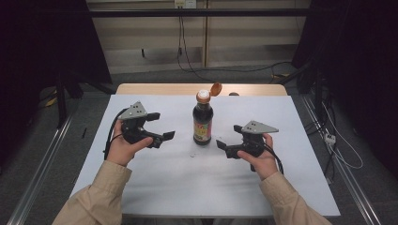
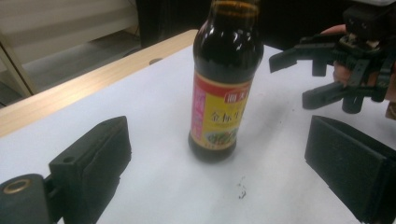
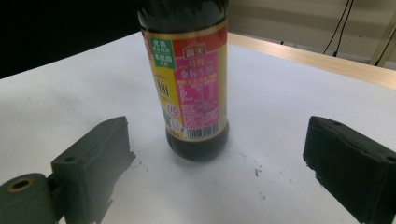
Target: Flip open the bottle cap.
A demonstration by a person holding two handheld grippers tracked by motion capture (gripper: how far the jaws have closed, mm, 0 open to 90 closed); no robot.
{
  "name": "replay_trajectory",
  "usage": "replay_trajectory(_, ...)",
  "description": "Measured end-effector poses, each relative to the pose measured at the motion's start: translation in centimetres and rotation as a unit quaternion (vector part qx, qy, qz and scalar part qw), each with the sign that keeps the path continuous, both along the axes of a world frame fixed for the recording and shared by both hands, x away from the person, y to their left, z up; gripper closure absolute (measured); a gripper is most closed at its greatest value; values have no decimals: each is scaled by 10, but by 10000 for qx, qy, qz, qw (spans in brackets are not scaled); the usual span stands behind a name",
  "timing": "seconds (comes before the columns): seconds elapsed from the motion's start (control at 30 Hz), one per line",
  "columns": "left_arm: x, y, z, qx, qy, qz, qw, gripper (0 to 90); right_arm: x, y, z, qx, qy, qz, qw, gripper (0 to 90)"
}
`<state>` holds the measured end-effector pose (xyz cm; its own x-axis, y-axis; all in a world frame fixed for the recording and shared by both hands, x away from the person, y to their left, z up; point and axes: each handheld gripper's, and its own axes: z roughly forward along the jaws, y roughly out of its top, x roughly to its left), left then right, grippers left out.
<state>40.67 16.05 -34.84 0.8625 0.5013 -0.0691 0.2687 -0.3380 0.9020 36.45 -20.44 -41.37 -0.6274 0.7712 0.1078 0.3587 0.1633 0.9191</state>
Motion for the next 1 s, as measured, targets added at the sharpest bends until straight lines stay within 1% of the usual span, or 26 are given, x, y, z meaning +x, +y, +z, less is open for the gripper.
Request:
replay_trajectory(0.07, -2, 2, -3, -48, 56, 16, 10000, 66, -3, -3, -1, 1, 34, 7, 10000, 72)
replay_trajectory(0.1, -3, 4, -5, -12, 40, 4, 10000, 67, -3, -4, -1, -55, 39, 14, 10000, 72)
replay_trajectory(0.13, -4, 4, -6, -27, 74, 0, 10000, 66, -5, -6, -2, -103, 55, 21, 9999, 72)
replay_trajectory(0.17, -4, 5, -6, 13, 46, -18, 10000, 66, -6, -7, -2, -125, 59, 21, 9999, 72)
replay_trajectory(0.2, -5, 7, -7, 44, 61, -20, 10000, 66, -7, -9, -3, -117, 56, 5, 9999, 72)
replay_trajectory(0.23, -7, 7, -8, 31, 85, -11, 10000, 66, -8, -12, -3, -99, 84, -11, 9999, 72)
replay_trajectory(0.27, -7, 9, -8, 75, 40, -23, 10000, 65, -9, -14, -3, -73, 88, -21, 9999, 72)
replay_trajectory(0.3, -8, 10, -9, 40, 88, -22, 10000, 65, -10, -16, -3, -65, 101, -23, 9999, 72)
replay_trajectory(0.33, -8, 11, -10, 41, 79, -17, 10000, 65, -12, -18, -4, -63, 115, -31, 9999, 72)
replay_trajectory(0.37, -9, 12, -11, 84, 59, -12, 9999, 65, -12, -20, -4, -67, 133, -27, 9999, 72)
replay_trajectory(0.5, -12, 16, -18, 87, 155, 29, 9998, 65, -16, -27, -5, -102, 161, -37, 9998, 72)
replay_trajectory(0.57, -12, 18, -20, 108, 143, 29, 9998, 66, -19, -30, -6, -120, 161, -35, 9998, 72)
replay_trajectory(0.63, -13, 20, -22, 98, 178, 47, 9998, 66, -21, -32, -7, -112, 183, -48, 9998, 73)
replay_trajectory(0.67, -13, 21, -23, 119, 150, 49, 9998, 66, -22, -33, -7, -145, 169, -42, 9997, 73)
replay_trajectory(0.7, -15, 21, -25, 91, 209, 61, 9997, 66, -22, -33, -8, -140, 173, -50, 9997, 74)
replay_trajectory(0.83, -18, 26, -29, 166, 211, 65, 9996, 65, -26, -36, -11, -191, 199, -27, 9996, 79)
replay_trajectory(0.87, -19, 27, -31, 139, 259, 77, 9995, 66, -26, -36, -11, -203, 198, -25, 9996, 78)
replay_trajectory(0.9, -19, 28, -32, 151, 240, 77, 9996, 66, -27, -37, -11, -224, 192, -16, 9996, 78)
replay_trajectory(0.93, -21, 29, -33, 156, 273, 95, 9995, 66, -28, -37, -11, -225, 190, -28, 9996, 77)
replay_trajectory(1.0, -22, 31, -36, 155, 271, 97, 9995, 66, -29, -38, -11, -216, 199, -23, 9996, 77)
